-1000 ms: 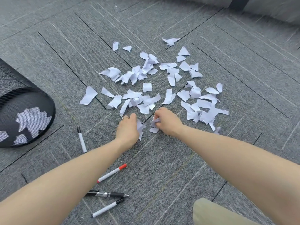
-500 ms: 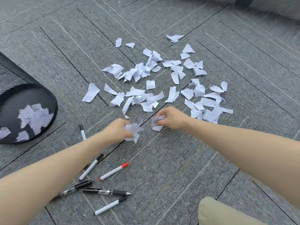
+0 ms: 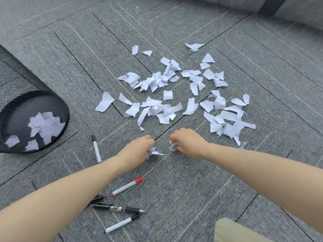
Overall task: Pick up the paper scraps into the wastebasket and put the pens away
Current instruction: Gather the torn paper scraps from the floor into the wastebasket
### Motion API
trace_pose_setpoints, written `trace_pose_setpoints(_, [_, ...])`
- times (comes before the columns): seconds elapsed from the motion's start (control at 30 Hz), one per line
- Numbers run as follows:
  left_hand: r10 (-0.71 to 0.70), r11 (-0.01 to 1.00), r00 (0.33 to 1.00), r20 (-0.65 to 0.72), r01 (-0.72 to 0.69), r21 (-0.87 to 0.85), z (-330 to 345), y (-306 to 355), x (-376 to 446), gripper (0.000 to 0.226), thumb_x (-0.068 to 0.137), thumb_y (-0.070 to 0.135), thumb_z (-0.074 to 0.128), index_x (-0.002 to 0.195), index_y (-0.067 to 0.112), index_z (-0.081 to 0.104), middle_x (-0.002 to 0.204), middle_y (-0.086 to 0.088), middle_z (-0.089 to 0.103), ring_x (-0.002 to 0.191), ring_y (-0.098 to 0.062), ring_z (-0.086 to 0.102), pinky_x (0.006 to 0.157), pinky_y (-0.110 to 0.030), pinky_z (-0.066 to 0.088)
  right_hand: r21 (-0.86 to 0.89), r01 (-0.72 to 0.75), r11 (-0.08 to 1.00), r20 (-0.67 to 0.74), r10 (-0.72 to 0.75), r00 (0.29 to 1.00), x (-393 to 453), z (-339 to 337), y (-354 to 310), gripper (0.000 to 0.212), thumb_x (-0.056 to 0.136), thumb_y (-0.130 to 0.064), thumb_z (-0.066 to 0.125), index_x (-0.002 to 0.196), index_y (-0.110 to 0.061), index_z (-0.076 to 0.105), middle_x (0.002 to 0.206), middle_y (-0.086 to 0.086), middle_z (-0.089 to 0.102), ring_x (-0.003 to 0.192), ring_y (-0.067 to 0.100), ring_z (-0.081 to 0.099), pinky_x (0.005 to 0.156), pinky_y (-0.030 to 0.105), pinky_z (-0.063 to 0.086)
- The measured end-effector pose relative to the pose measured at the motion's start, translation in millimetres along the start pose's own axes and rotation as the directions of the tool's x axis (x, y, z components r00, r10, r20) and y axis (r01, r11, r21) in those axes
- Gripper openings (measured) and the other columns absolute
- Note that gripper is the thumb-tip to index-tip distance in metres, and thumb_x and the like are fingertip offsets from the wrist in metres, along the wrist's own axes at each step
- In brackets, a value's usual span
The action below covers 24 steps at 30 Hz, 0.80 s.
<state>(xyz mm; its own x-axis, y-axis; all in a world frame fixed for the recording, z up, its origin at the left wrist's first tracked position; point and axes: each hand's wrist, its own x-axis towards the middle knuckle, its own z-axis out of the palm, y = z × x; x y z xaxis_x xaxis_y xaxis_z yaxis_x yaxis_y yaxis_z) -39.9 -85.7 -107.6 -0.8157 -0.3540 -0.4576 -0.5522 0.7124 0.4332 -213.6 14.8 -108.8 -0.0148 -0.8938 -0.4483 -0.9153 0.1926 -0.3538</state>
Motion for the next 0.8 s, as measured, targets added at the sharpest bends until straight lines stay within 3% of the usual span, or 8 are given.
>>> trace_pose_setpoints(0.1, [-0.032, 0.999, 0.999, 0.003, 0.032, 0.006, 1.3, 1.0, -1.8, 0.024, 0.088, 0.004, 0.046, 0.069, 0.016, 0.038, 0.08, 0.001, 0.044, 0.076, -0.023, 0.048, 0.069, -0.035, 0.04, 0.072, -0.054, 0.996, -0.038, 0.057, 0.998, -2.3, 4.7, 0.0, 0.011, 0.093, -0.024, 0.051, 0.096, -0.016, 0.058, 0.096, -0.001, 0.065, 0.089, 0.016, 0.06, 0.082, 0.035, 0.051])
trace_pose_setpoints(0.17, [-0.072, 0.997, 0.997, 0.014, 0.073, -0.024, -1.2, 1.6, -2.4, 0.033, 0.09, 0.008, 0.047, 0.063, 0.02, 0.031, 0.073, 0.004, 0.042, 0.072, -0.021, 0.045, 0.063, -0.032, 0.037, 0.159, -0.11, 0.981, -0.079, 0.124, 0.989, -5.3, 9.6, -1.0, 0.022, 0.09, -0.023, 0.056, 0.111, -0.016, 0.055, 0.107, -0.002, 0.064, 0.095, 0.014, 0.062, 0.085, 0.034, 0.053])
trace_pose_setpoints(0.27, [-0.161, 0.964, 0.987, -0.018, 0.153, -0.219, -15.7, 6.1, -3.8, 0.033, 0.09, 0.007, 0.048, 0.063, 0.021, 0.035, 0.065, 0.006, 0.044, 0.056, -0.014, 0.041, 0.048, -0.026, 0.028, 0.215, -0.151, 0.965, -0.123, 0.18, 0.976, -6.9, 15.1, -0.3, 0.033, 0.087, -0.022, 0.06, 0.118, -0.014, 0.053, 0.118, -0.003, 0.056, 0.096, 0.013, 0.059, 0.088, 0.031, 0.052])
trace_pose_setpoints(0.4, [-0.285, 0.858, 0.939, -0.194, 0.16, -0.487, -73.2, 19.8, -5.5, 0.019, 0.091, 0.004, 0.048, 0.08, 0.019, 0.044, 0.068, 0.006, 0.048, 0.051, -0.007, 0.038, 0.041, -0.015, 0.03, 0.108, -0.141, 0.984, -0.106, 0.152, 0.983, -3.5, 17.7, -4.0, 0.02, 0.089, -0.021, 0.058, 0.108, -0.014, 0.06, 0.117, -0.002, 0.051, 0.09, 0.009, 0.053, 0.088, 0.029, 0.052])
trace_pose_setpoints(0.5, [-0.315, 0.824, 0.841, -0.439, 0.014, -0.566, -137.3, 23.9, -14.6, 0.024, 0.089, 0.003, 0.05, 0.078, 0.022, 0.041, 0.071, 0.005, 0.045, 0.054, -0.008, 0.037, 0.044, -0.014, 0.034, 0.036, -0.118, 0.992, -0.051, 0.12, 0.991, -1.9, 16.4, -9.5, 0.015, 0.09, -0.019, 0.057, 0.103, -0.018, 0.063, 0.115, -0.005, 0.054, 0.092, 0.008, 0.055, 0.088, 0.029, 0.053])
trace_pose_setpoints(0.57, [-0.323, 0.829, 0.743, -0.586, -0.076, -0.554, -178.3, 20.1, -31.0, 0.019, 0.089, 0.003, 0.051, 0.081, 0.017, 0.042, 0.07, 0.006, 0.042, 0.053, -0.007, 0.035, 0.042, -0.008, 0.033, -0.067, -0.068, 0.995, -0.002, 0.068, 0.998, -1.0, 13.6, -8.7, 0.022, 0.089, -0.01, 0.056, 0.107, -0.021, 0.061, 0.116, -0.007, 0.055, 0.096, 0.007, 0.056, 0.09, 0.028, 0.052])
trace_pose_setpoints(0.7, [-0.345, 0.882, 0.53, -0.774, -0.098, -0.46, -239.5, 2.3, -83.2, 0.02, 0.085, 0.004, 0.054, 0.082, 0.018, 0.042, 0.067, 0.01, 0.038, 0.054, -0.003, 0.035, 0.049, -0.009, 0.034, -0.228, 0.046, 0.973, 0.103, -0.023, 0.994, -0.9, 0.2, -15.8, 0.031, 0.089, -0.001, 0.048, 0.109, -0.023, 0.057, 0.114, -0.011, 0.058, 0.103, 0.006, 0.054, 0.094, 0.022, 0.045])
trace_pose_setpoints(0.8, [-0.395, 0.896, 0.421, -0.816, -0.018, -0.444, -269.4, -19.7, -132.2, 0.02, 0.085, 0.008, 0.057, 0.083, 0.021, 0.043, 0.068, 0.011, 0.04, 0.054, 0.001, 0.041, 0.053, -0.012, 0.036, -0.151, 0.032, 0.988, 0.174, -0.005, 0.985, 8.1, -27.7, -38.9, 0.024, 0.089, -0.011, 0.048, 0.081, -0.034, 0.048, 0.093, -0.014, 0.06, 0.082, 0.001, 0.052, 0.066, 0.009, 0.038])
